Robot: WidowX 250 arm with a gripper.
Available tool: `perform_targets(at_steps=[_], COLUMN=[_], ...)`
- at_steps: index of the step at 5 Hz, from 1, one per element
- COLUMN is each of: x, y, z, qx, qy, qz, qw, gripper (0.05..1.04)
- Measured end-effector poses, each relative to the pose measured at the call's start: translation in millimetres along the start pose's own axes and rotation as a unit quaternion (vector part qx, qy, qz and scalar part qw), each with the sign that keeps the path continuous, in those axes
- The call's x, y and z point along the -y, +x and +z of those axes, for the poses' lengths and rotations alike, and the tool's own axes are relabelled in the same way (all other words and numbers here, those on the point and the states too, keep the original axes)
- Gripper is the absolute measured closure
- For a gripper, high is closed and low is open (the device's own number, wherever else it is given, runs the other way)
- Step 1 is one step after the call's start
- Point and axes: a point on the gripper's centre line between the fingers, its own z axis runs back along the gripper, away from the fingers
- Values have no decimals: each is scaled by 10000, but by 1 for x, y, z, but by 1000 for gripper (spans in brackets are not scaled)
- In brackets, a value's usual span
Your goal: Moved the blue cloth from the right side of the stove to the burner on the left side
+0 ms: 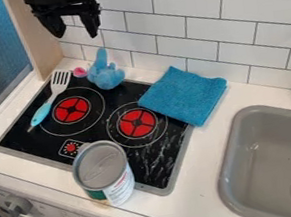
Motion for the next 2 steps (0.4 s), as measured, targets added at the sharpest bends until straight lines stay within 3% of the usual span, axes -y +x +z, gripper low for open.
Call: perform_targets(at_steps=[2], x=[19], y=[-17], z=[-17], qx=[-373], qy=[-37], qz=[-222], qw=[9990], gripper=[83])
